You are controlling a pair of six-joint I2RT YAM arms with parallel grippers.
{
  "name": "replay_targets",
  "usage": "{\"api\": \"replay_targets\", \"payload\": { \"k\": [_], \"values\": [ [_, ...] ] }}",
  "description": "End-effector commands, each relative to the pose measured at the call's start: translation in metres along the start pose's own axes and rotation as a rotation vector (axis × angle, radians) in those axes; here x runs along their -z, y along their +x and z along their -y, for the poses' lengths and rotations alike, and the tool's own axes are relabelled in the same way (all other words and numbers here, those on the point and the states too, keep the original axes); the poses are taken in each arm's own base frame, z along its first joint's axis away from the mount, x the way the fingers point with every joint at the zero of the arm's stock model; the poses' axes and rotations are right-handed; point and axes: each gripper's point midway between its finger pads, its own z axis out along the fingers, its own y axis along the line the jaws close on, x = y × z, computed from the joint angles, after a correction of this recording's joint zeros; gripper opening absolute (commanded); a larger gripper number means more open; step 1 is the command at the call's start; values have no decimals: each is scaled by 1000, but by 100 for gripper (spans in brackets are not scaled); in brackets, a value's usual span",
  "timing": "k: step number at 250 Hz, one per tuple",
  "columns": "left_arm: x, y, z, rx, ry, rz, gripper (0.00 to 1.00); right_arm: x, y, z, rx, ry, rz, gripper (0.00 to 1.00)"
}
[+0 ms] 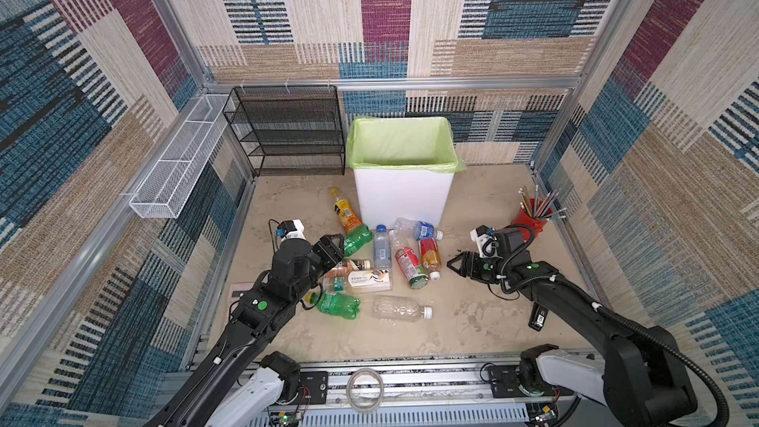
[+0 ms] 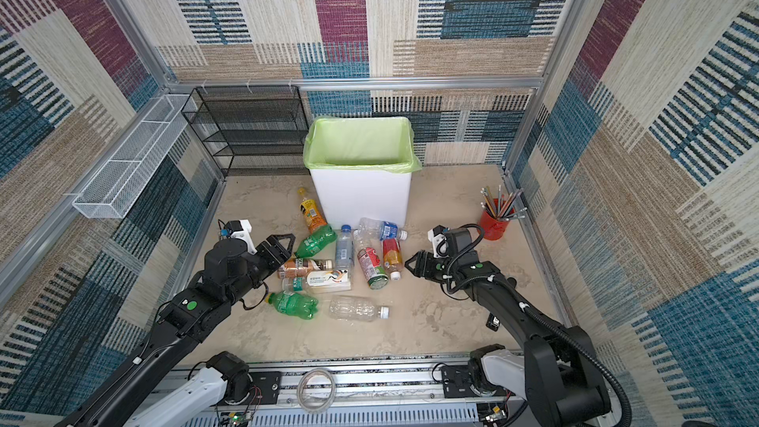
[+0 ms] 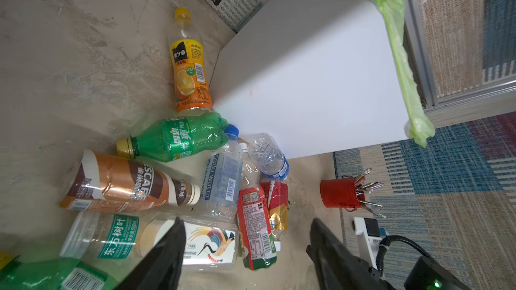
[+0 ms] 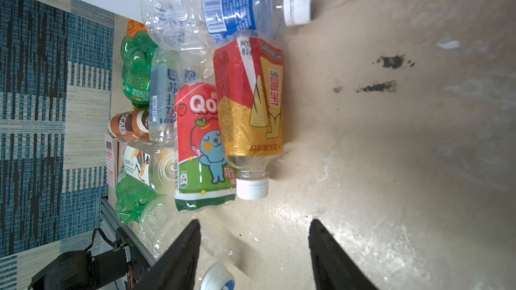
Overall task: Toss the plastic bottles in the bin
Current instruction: 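Lower the right gripper onto the red-and-gold juice bottle and close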
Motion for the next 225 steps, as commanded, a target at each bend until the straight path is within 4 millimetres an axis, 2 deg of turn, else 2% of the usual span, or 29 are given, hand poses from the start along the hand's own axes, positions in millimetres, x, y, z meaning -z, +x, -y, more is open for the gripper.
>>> {"api": "replay_targets", "payload": {
  "k": [1, 112, 225],
  "values": [
    [-3, 9, -8, 58, -18, -33, 71, -10, -10, -13, 10, -45, 32, 65],
    [-3, 17, -14, 80, -27, -58, 71, -43, -34, -12, 48, -23, 18, 71],
    [4, 20, -24, 107, -39, -48, 71, -70, -27, -10, 59, -17, -48, 71]
  ]
}}
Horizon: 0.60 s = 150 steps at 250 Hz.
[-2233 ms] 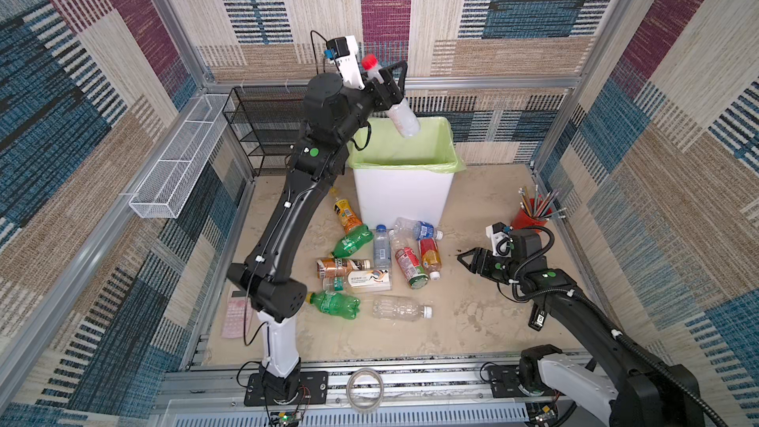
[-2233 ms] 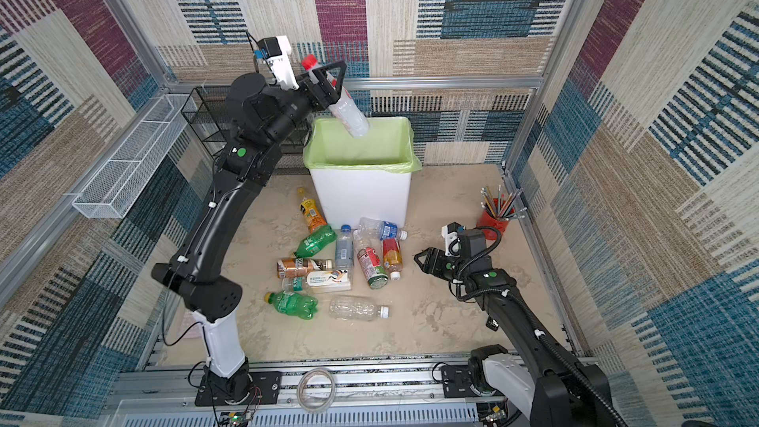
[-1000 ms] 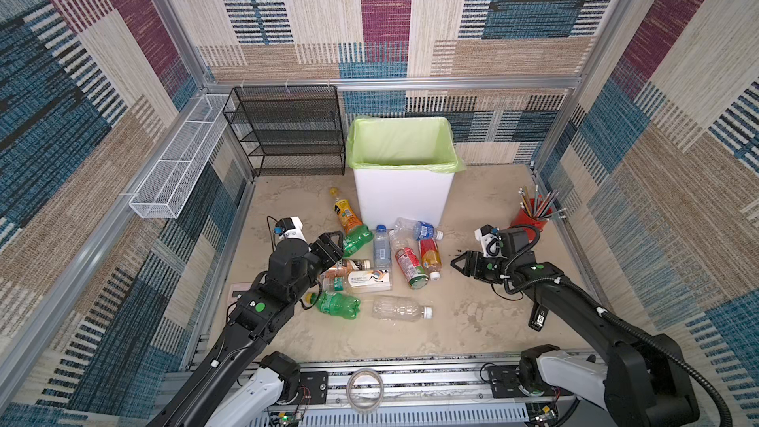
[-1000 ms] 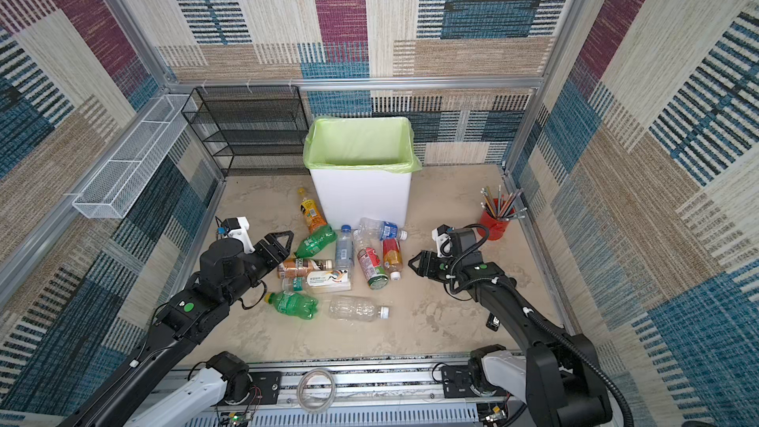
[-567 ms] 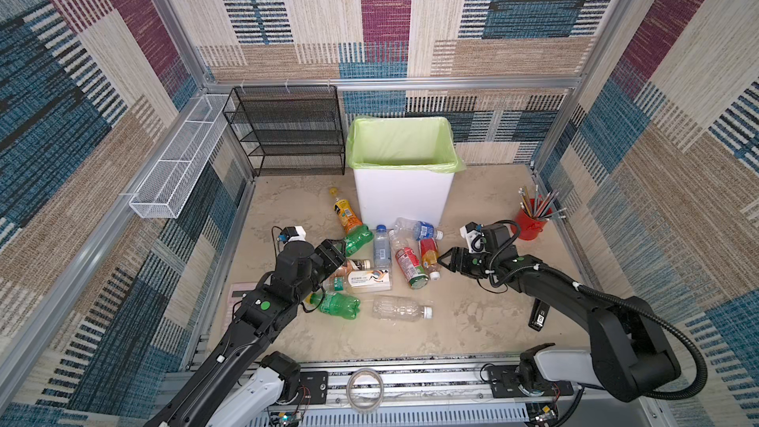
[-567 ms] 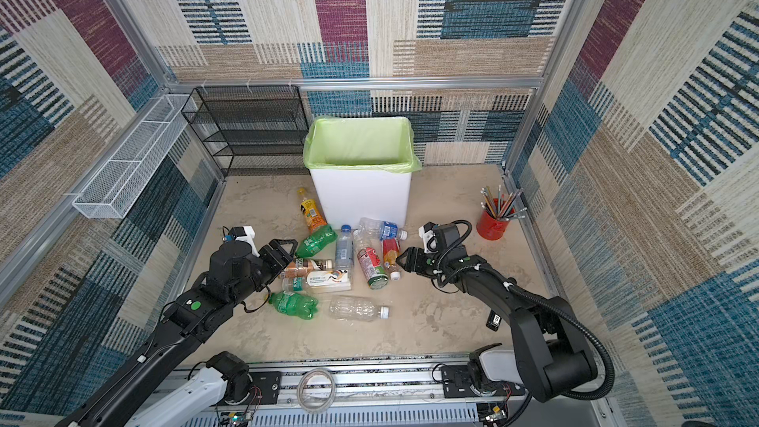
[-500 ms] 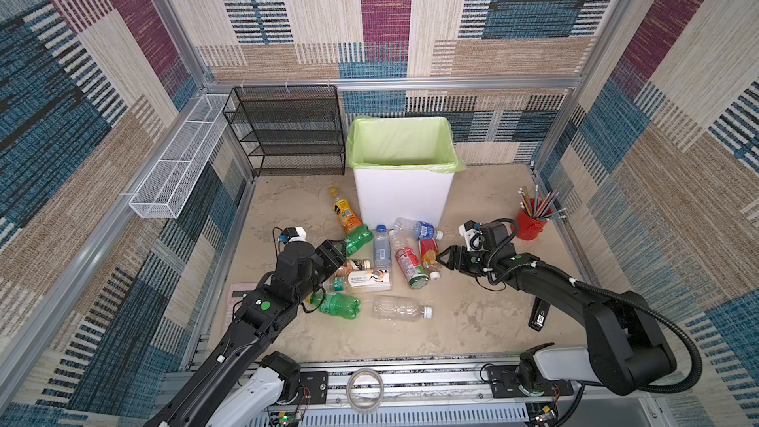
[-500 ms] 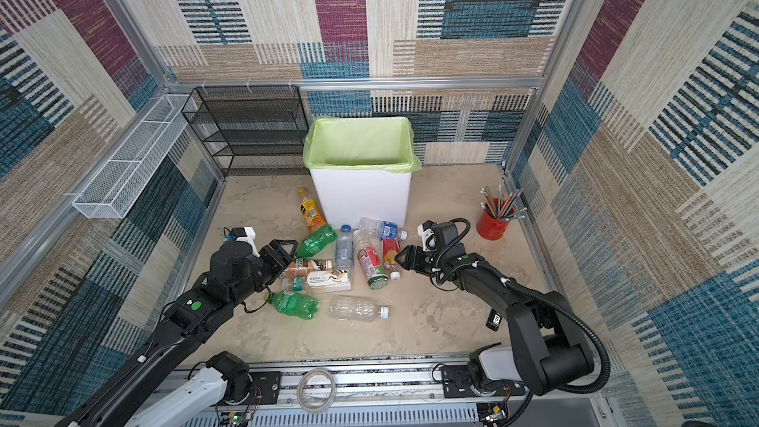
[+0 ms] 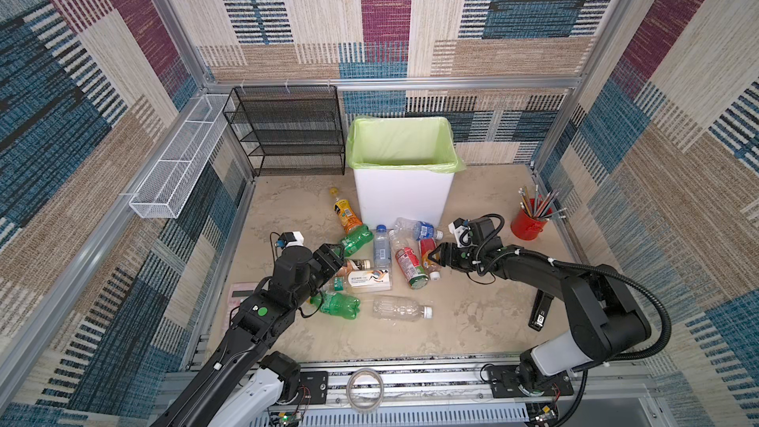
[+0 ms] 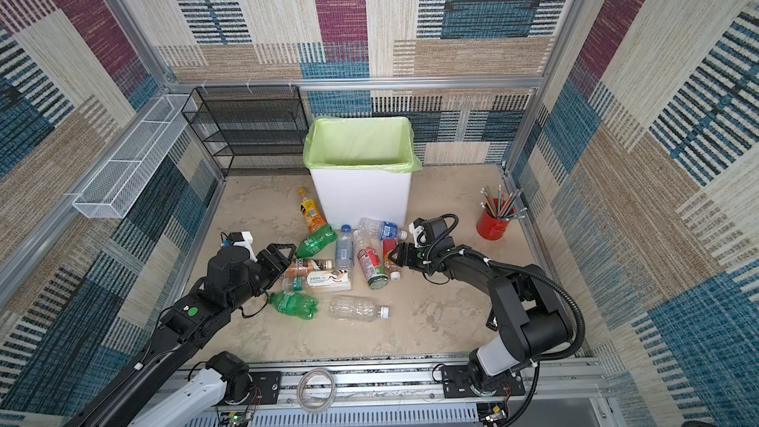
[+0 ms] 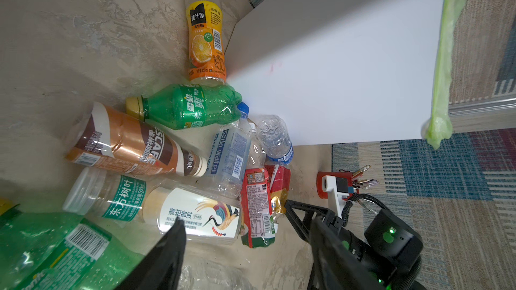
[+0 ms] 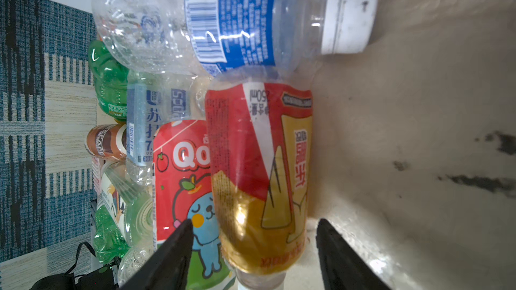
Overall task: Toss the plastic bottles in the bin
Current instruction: 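Lower the right gripper onto the red-and-gold juice bottle and close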
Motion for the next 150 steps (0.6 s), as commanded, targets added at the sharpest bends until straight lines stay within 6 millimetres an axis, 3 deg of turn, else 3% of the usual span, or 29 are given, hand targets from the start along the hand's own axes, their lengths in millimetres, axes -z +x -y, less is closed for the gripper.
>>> {"api": "replay_targets", "payload": {
  "k": [1, 150],
  "values": [
    [1, 1, -5, 4, -14, 2, 71, -4, -7, -6, 26, -17, 16, 71],
    [5, 1, -8, 15, -13, 10, 71, -19, -6, -3, 17, -13, -9, 65]
  ]
}}
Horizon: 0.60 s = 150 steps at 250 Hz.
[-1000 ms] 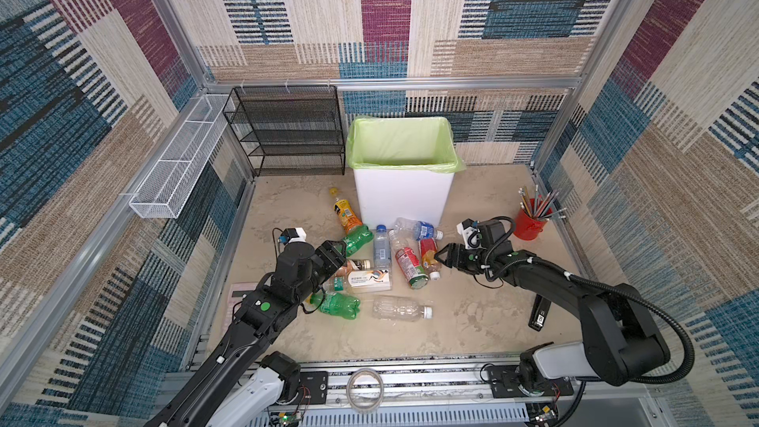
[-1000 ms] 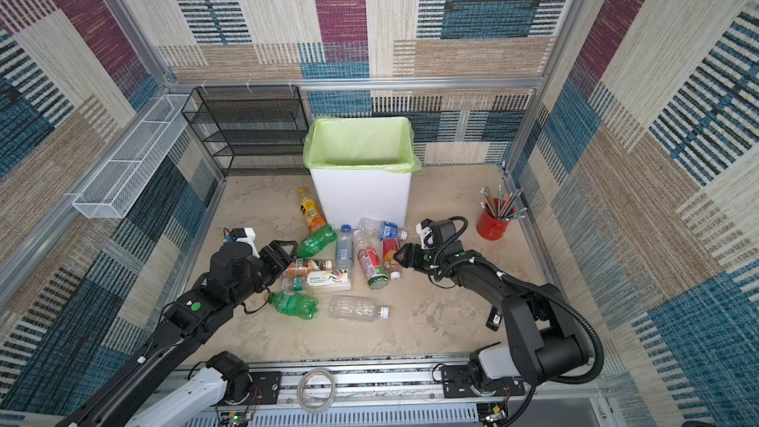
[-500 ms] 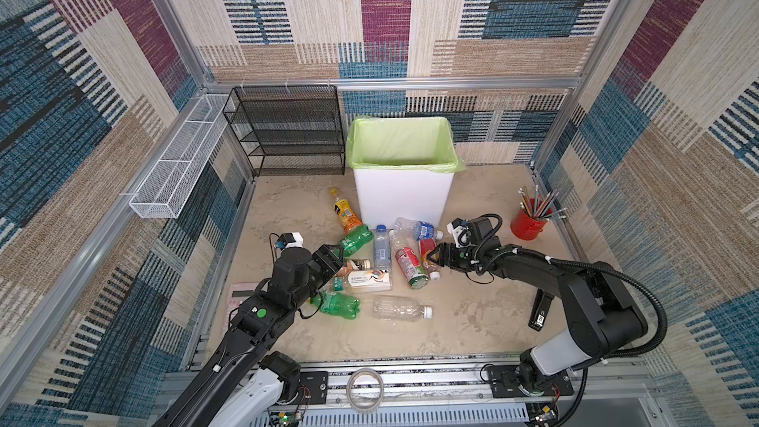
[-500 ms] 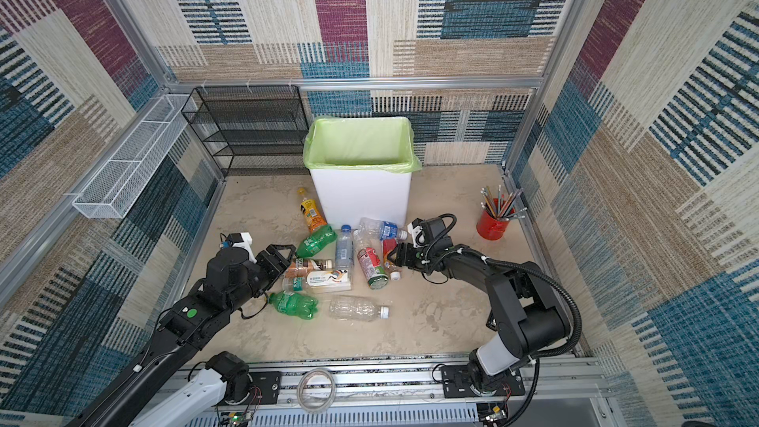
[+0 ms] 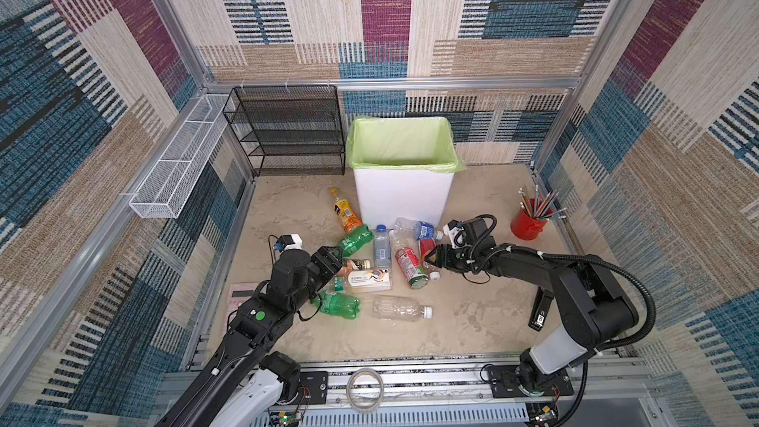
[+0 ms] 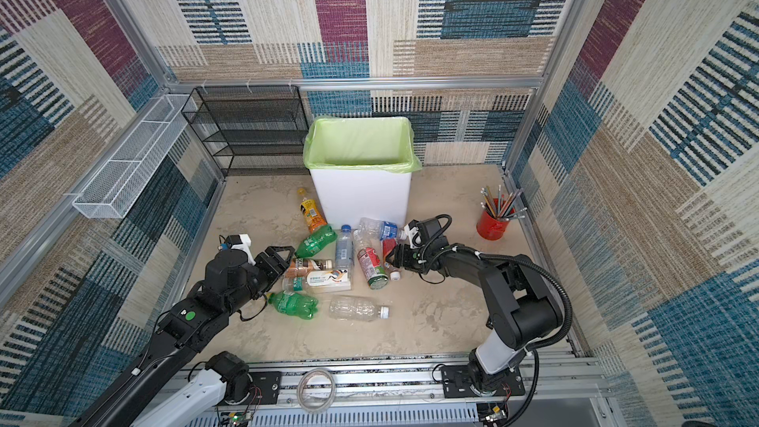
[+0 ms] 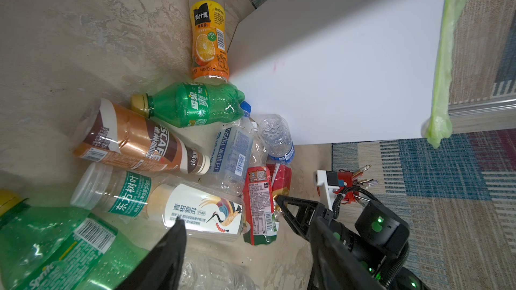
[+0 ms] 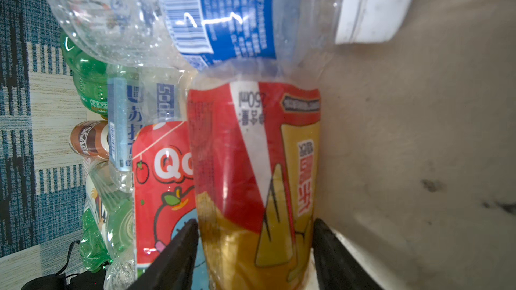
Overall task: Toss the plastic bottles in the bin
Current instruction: 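Lower the right gripper onto the red-and-gold juice bottle and close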
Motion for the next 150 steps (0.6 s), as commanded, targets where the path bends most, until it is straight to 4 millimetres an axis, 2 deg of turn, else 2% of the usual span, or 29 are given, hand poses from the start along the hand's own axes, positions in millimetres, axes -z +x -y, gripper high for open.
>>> {"api": "replay_targets", "payload": {
  "k": [1, 105, 150],
  "values": [
    [1, -1, -4, 7, -15, 7, 71, -2, -9, -6, 15, -20, 25, 65],
    [1, -3, -1, 5, -13, 11, 71, -9, -11, -3, 17, -10, 15, 67],
    [2, -3, -2, 5, -18, 12, 71, -2, -11, -8, 32, -16, 23, 58]
  ]
}}
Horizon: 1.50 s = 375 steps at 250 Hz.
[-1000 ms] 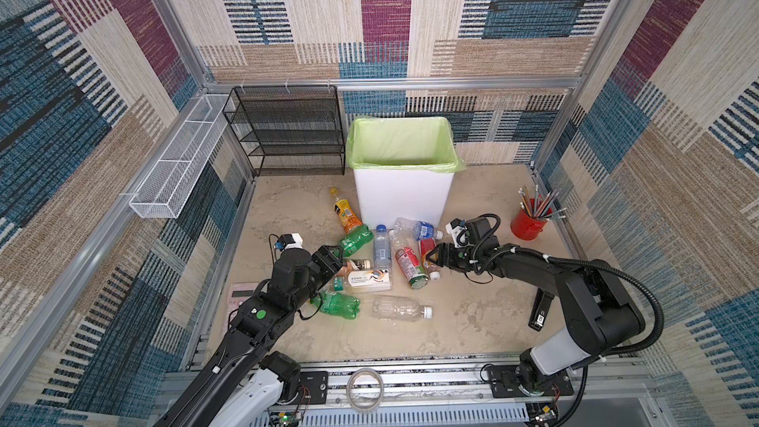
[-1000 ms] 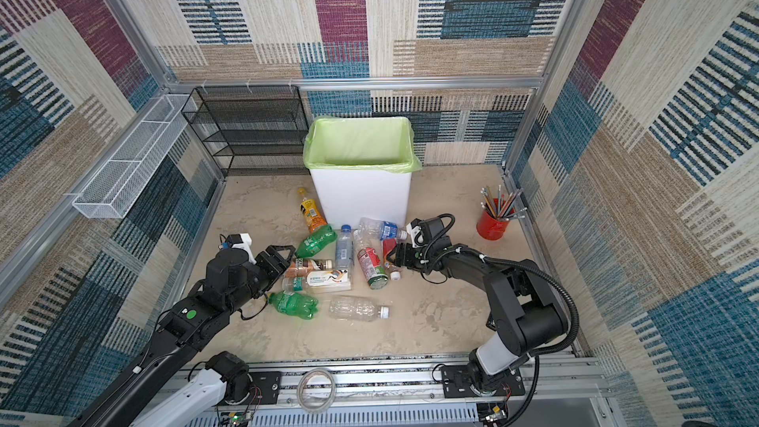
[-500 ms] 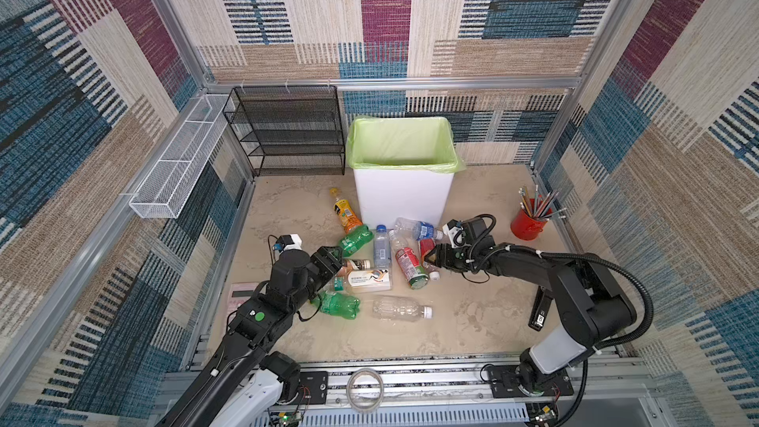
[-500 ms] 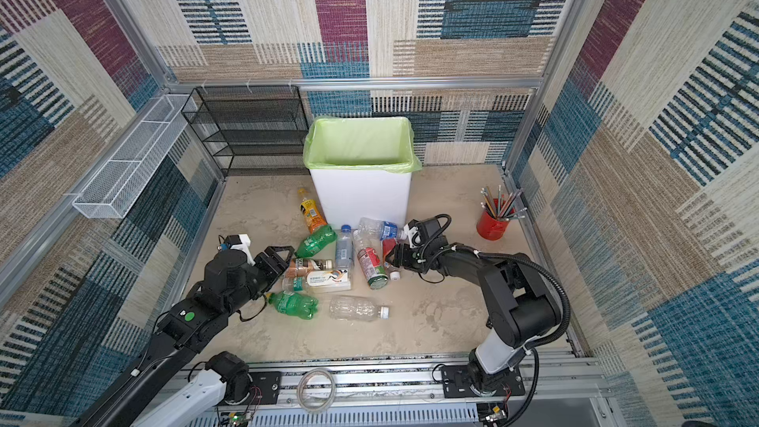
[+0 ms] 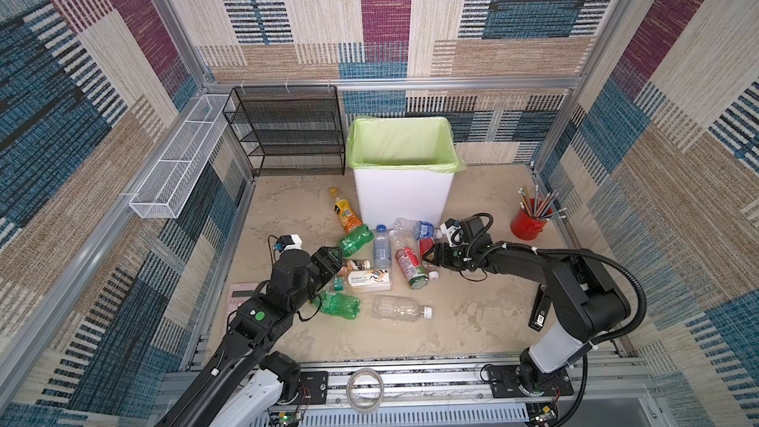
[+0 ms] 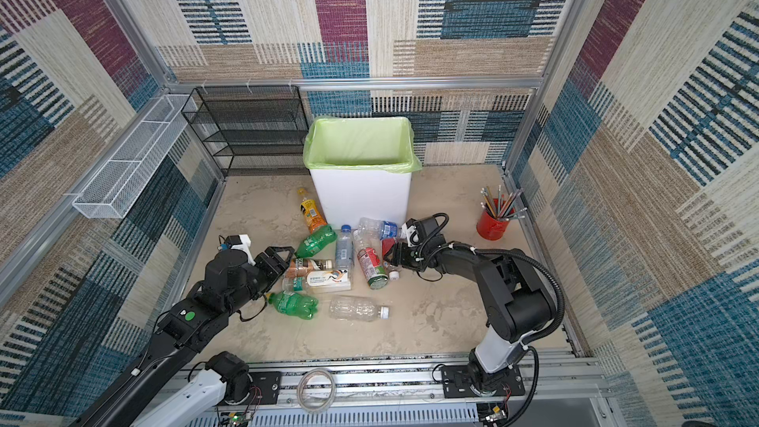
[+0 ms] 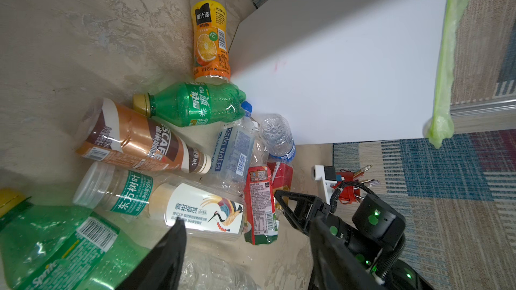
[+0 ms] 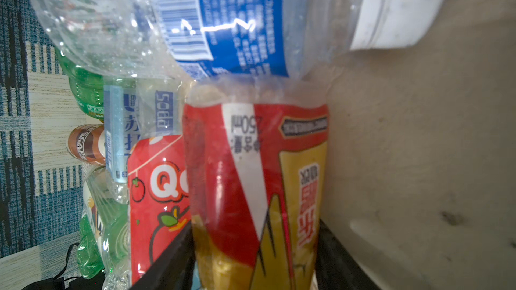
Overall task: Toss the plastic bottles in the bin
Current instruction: 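Lift the red-and-gold bottle with the right gripper over the bin and release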
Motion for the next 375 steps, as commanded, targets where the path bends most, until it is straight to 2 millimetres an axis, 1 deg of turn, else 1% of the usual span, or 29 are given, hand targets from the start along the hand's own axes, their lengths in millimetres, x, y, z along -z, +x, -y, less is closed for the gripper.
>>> {"api": "replay_targets", "payload": {
  "k": [1, 19, 52, 101, 134, 147, 169, 201, 230, 255, 291, 307, 316, 335, 342, 350, 365, 367, 369, 375],
  "values": [
    [2, -3, -1, 5, -11, 14, 71, 5, -5, -7, 30, -13, 25, 58],
    [3, -3, -2, 3, -13, 15, 71, 11, -5, -9, 37, -15, 33, 55],
    [4, -3, -4, 6, -18, 20, 71, 23, 1, -12, 47, -12, 44, 55],
    [3, -3, -6, 7, -21, 22, 71, 45, 18, -13, 21, -19, 63, 55],
    [0, -3, -4, 5, -21, 16, 71, 64, 27, -17, -13, -45, 91, 56],
    [-1, -2, -3, 3, -19, 11, 71, 74, 27, -21, -21, -63, 116, 56],
    [-3, -2, -1, 1, -18, 5, 71, 95, 18, -29, -21, -96, 184, 56],
    [-7, -2, 2, 1, -17, -1, 71, 132, 0, -43, -6, -156, 304, 56],
    [-12, -2, 5, 1, -16, -6, 71, 168, -18, -68, 43, -218, 425, 57],
    [-16, -2, 9, 0, -10, -15, 71, 202, -33, -96, 97, -285, 539, 57],
    [-16, -2, 16, -13, 0, -30, 70, 251, -60, -138, 175, -376, 688, 58],
    [-15, -4, 20, -19, 7, -27, 70, 274, -77, -159, 208, -421, 754, 57],
    [-14, -5, 21, -22, 9, -22, 70, 285, -90, -172, 225, -441, 787, 56],
    [-11, -7, 23, -24, 18, -11, 70, 305, -130, -203, 269, -476, 839, 56],
    [-10, -8, 24, -26, 21, -7, 70, 306, -150, -212, 274, -476, 842, 56],
    [-8, -9, 24, -25, 24, -3, 70, 313, -173, -229, 291, -490, 852, 57],
    [-6, -10, 24, -23, 26, 4, 70, 330, -216, -264, 338, -528, 869, 63],
    [-5, -10, 24, -23, 27, 6, 70, 328, -220, -266, 340, -527, 865, 64],
    [-5, -10, 23, -23, 25, 6, 70, 335, -225, -274, 352, -536, 876, 65],
    [-5, -10, 23, -22, 23, 7, 70, 346, -238, -289, 374, -543, 893, 69]
  ]
}}
